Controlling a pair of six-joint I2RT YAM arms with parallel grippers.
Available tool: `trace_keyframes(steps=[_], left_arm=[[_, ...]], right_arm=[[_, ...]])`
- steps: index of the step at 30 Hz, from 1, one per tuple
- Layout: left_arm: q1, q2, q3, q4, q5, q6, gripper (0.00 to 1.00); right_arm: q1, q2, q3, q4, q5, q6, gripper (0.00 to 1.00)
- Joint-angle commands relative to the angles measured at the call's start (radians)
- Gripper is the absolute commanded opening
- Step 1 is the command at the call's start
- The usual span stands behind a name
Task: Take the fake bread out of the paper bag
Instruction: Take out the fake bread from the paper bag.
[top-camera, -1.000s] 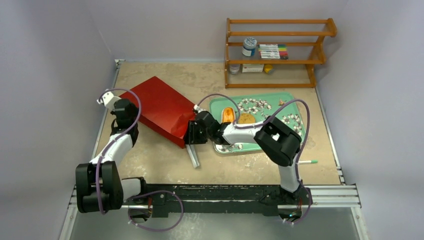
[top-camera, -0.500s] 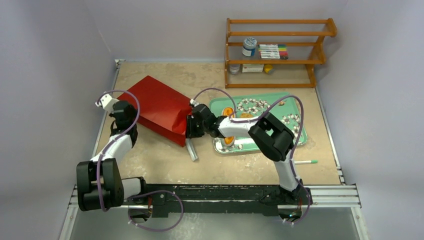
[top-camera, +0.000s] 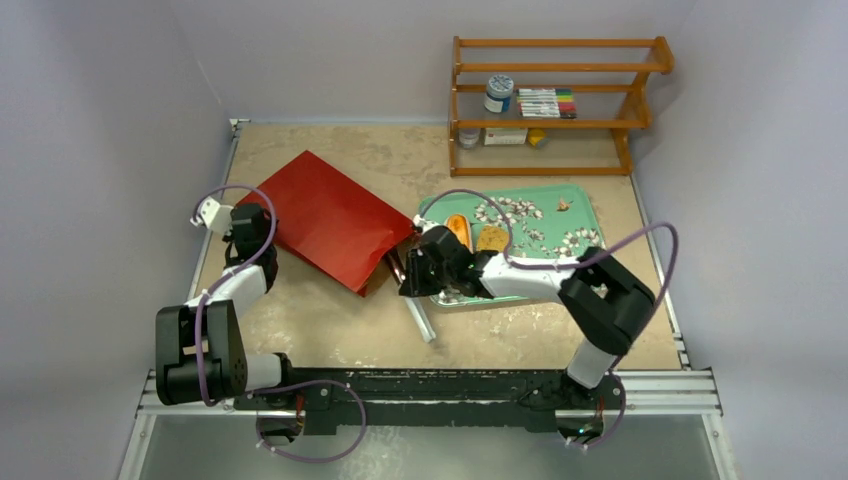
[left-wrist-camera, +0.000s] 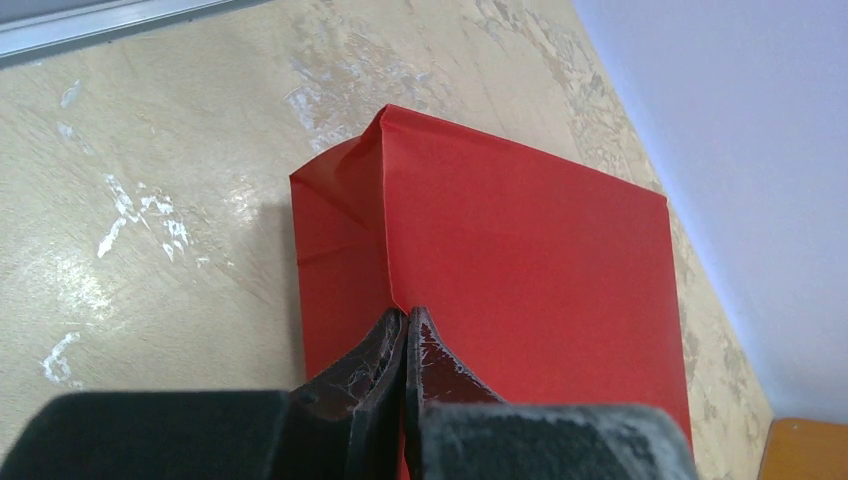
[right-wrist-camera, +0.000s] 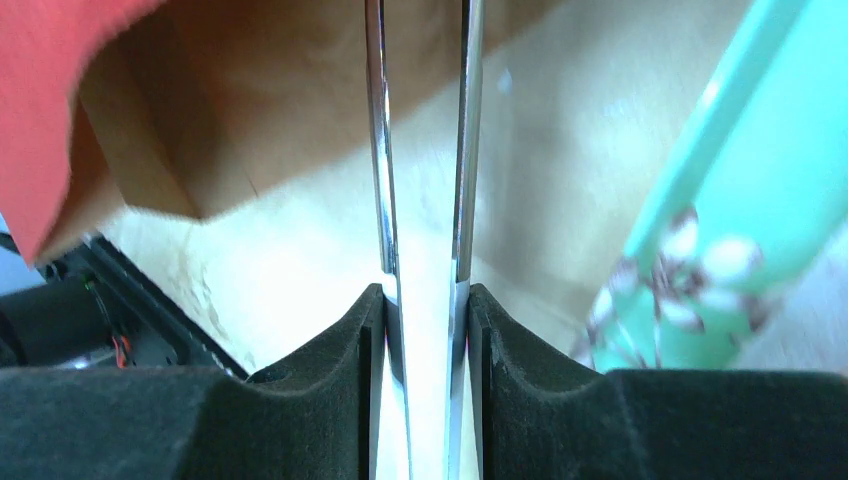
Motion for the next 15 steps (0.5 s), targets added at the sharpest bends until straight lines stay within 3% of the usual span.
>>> trace_keyframes(steps=[1,15], left_arm=[[0.003,-0.001,0.04,0.043,-0.057,-0.064,0.0],[0.003,0.035,0.058,0.039,-0.071,-0.098,0.0]], right_arm=[[0.028,-0.142,-0.073,-0.058,0.031,-0.024,0.15],[0.191,-0.56,-0.221,-0.38,0.112,0.077,0.11]])
